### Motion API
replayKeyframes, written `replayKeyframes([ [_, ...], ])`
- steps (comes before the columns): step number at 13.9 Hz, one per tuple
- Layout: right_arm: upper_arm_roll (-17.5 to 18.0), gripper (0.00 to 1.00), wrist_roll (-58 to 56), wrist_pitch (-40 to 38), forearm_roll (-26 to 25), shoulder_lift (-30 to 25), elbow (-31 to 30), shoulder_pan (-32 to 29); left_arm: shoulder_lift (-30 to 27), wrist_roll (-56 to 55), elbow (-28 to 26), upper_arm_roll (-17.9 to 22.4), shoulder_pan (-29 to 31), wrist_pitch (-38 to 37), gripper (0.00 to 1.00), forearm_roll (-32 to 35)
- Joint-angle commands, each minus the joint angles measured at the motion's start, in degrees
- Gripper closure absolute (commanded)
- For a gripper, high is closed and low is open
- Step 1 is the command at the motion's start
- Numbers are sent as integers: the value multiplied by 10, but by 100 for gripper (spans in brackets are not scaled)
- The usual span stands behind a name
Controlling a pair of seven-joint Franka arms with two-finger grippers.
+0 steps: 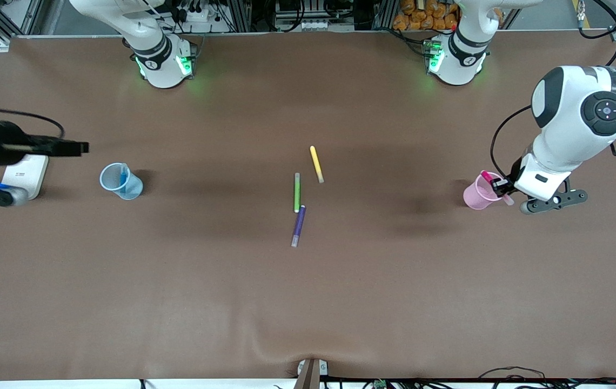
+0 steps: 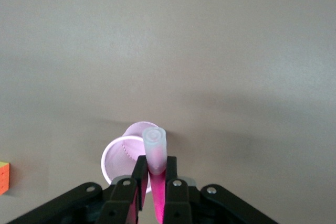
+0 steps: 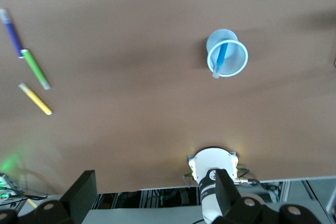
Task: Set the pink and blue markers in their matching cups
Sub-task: 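Lower the pink marker into the pink cup while the right gripper withdraws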
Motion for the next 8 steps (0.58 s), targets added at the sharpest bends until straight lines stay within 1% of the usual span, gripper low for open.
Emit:
replayKeyframes([
  [1,66,0,-3,13,-10,-13,16,-58,-4,10,-35,-6,8,49,100,12],
  [3,67,0,6,24,-17,-34,27,-58,-3,23,-49,-6,18,70,100,16],
  [4,69,0,17,30,-37,-54,23,-57,-3,27,-56,-6,23,81,100,16],
  [5,79,0,27,47,-52,-69,15,-59,-3,34,-64,-6,26,94,100,16],
  [7,86,0,53,59,-52,-90,-27,-73,2,46,-76,-6,35,117,100,16],
  [8,86,0,54,75,-52,-108,-61,-73,3,48,-81,-6,36,127,100,16],
])
